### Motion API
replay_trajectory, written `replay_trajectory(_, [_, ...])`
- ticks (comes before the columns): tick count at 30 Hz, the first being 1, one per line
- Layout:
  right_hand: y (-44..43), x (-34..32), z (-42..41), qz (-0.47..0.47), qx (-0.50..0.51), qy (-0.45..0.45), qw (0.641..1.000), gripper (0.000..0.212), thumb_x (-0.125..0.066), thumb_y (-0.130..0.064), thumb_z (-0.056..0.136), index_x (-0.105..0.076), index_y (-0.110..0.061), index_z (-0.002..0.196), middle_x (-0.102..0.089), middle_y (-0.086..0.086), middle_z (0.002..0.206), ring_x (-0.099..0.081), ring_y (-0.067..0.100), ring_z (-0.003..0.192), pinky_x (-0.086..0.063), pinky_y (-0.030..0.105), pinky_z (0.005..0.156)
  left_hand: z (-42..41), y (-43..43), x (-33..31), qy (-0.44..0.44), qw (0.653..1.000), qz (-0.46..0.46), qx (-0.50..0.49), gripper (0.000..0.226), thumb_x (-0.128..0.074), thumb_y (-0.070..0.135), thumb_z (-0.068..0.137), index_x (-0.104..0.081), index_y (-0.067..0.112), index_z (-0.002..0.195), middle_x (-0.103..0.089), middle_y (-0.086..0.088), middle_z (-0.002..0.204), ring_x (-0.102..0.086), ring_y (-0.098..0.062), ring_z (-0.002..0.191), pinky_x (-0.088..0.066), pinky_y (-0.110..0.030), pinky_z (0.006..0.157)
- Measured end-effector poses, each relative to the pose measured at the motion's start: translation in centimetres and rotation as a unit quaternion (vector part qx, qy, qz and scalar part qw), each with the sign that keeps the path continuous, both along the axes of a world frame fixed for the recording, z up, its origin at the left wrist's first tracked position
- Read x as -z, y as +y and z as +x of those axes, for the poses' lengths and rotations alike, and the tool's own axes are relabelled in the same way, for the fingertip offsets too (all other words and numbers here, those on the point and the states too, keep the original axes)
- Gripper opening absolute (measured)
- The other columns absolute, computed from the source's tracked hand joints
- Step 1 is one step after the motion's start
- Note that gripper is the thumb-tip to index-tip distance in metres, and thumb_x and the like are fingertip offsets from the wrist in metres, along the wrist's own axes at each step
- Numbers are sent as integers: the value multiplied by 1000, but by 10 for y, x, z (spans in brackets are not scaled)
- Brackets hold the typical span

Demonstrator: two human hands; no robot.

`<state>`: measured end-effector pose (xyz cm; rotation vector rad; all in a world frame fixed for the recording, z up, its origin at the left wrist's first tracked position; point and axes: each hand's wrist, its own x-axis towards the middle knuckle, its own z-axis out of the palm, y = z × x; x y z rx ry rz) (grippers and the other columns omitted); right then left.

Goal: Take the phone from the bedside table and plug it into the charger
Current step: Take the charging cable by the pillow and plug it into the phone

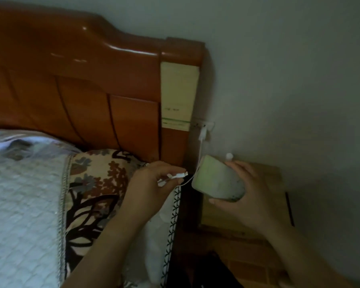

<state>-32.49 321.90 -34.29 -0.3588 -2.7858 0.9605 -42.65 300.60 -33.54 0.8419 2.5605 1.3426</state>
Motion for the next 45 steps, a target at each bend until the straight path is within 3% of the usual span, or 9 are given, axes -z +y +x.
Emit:
replay_trajectory(4, [18,-5,29,1,38,-4,999,87,-75,-63,54,-42,-31,128,-40,-16,121,-40,9,111,-42,42,90,9,35,-2,13,998,4,56,21,-68,22,79,-69,31,98,-64,16,92,-59,0,84,-50,-16,74])
replay_trajectory(14, [70,-10,96,-20,98,-1,995,88,-81,-52,54,-41,-31,129,-28,-38,114,-31,-2,107,-35,32,91,41,112,-11,23,991,-23,133,17,-67,24,79,-70,30,95,-67,11,92,-58,4,79,-45,-9,70])
replay_trajectory(20, [107,-15,135,-36,81,8,996,79,-76,-57,54,-32,-54,120,-19,-50,116,-28,-13,106,-29,17,85,71,162,-14,24,982,-38,185,17,-68,24,79,-71,29,95,-70,6,94,-63,-7,84,-54,-36,76])
replay_trajectory(25, [148,-7,167,-39,104,2,994,86,-75,-57,51,-44,-33,128,-19,-51,117,-28,-15,107,-32,22,87,98,204,-15,29,976,-48,211,17,-68,25,79,-71,30,94,-69,10,92,-61,-3,80,-53,-36,73])
replay_trajectory(28, [172,-2,183,-43,105,-22,993,88,-74,-61,49,-43,-34,127,-26,-40,116,-34,3,112,-39,37,94,115,229,-12,25,973,-68,220,16,-66,26,80,-71,29,95,-67,13,96,-61,-6,82,-53,-36,76])
replay_trajectory(32, [203,4,202,-42,106,-29,993,87,-72,-62,49,-42,-36,126,-29,-35,110,-35,5,111,-41,42,94,132,259,-8,34,967,-92,234,16,-63,28,82,-69,33,96,-66,13,95,-56,-1,81,-50,-29,72])
replay_trajectory(37, [241,7,220,-39,110,-27,993,84,-73,-61,51,-43,-35,125,-37,-22,119,-39,11,114,-41,43,93,149,298,-12,54,962,-100,248,17,-63,26,83,-70,35,96,-70,10,95,-60,-5,82,-51,-31,71])
replay_trajectory(41, [270,4,235,-9,108,-10,994,85,-74,-60,50,-45,-33,125,-38,-22,115,-39,8,110,-37,32,89,162,327,-19,76,956,-101,264,18,-67,21,80,-71,33,92,-71,12,90,-62,-5,80,-50,-26,68])
replay_trajectory(45, [291,1,250,18,108,-17,994,86,-71,-65,51,-41,-36,126,-41,-18,119,-37,7,108,-37,32,87,174,349,-27,81,950,-107,282,18,-67,20,79,-72,33,91,-68,15,88,-62,-5,78,-51,-28,66])
